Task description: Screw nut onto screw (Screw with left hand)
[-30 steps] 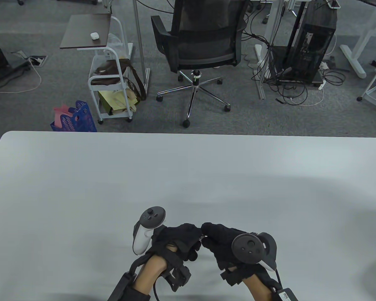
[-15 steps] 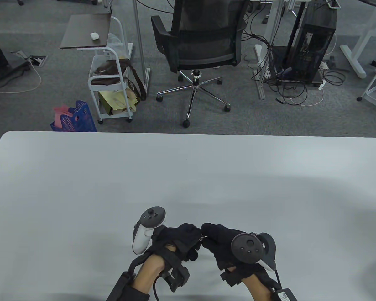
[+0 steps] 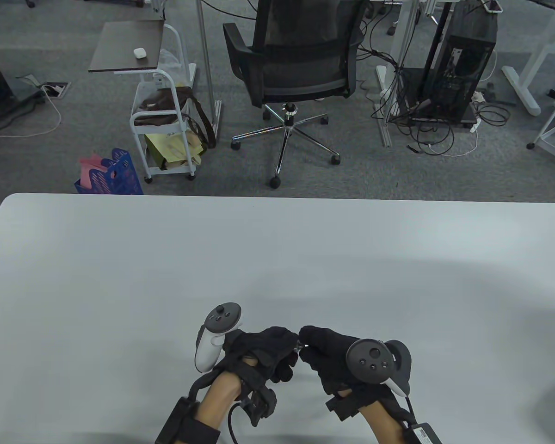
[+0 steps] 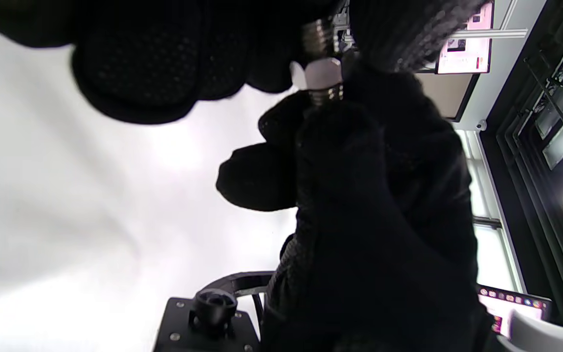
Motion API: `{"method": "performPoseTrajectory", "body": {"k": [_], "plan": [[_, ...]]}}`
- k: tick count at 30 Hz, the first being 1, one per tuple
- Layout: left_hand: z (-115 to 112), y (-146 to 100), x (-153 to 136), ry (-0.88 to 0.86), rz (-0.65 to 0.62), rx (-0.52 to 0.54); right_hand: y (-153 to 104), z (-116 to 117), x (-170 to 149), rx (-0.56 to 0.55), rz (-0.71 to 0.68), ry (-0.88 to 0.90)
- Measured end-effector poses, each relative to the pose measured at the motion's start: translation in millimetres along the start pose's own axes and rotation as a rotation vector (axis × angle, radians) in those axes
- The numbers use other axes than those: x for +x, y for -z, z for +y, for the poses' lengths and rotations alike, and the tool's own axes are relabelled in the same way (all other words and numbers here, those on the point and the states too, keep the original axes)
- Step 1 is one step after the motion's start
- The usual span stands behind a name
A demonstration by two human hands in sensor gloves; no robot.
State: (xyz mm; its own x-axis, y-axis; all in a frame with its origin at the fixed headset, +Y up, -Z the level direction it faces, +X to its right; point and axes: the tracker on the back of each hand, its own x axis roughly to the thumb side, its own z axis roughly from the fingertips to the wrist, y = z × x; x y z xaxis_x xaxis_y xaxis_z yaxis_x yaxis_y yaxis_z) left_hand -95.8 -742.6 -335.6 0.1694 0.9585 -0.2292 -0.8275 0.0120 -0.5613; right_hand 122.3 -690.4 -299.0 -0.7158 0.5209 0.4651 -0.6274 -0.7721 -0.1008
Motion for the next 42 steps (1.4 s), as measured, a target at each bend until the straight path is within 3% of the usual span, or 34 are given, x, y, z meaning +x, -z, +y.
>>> {"method": "performPoseTrajectory", "body": {"k": [2, 6, 10, 18, 22, 30, 33, 42], "plan": [[-1, 0, 3, 0.041, -0.002, 0.034, 0, 1, 2, 0.007, -0.011, -0.016], [-2, -3, 9, 0.020, -0.032, -0.042, -2, -2, 5, -0.019, -0.020, -0.010], [-1, -7, 5, 0.048, 0.031, 0.057, -2, -4, 4, -0.029, -0.022, -0.010], [-3, -7, 8, 0.059, -0.002, -0.033, -3, -3, 7, -0.025, -0.036, -0.037], [-4, -7, 7, 0.075, 0.012, 0.013, -3, -2, 8, -0.028, -0.038, -0.028], [-3, -9, 12, 0.061, -0.010, -0.017, -4, -2, 9, -0.041, -0.037, -0.017], [-3, -11, 10, 0.068, 0.030, 0.034, -4, -4, 7, -0.047, -0.030, -0.010], [-2, -10, 13, 0.067, -0.004, 0.012, -3, -1, 7, 0.006, -0.025, 0.020]]}}
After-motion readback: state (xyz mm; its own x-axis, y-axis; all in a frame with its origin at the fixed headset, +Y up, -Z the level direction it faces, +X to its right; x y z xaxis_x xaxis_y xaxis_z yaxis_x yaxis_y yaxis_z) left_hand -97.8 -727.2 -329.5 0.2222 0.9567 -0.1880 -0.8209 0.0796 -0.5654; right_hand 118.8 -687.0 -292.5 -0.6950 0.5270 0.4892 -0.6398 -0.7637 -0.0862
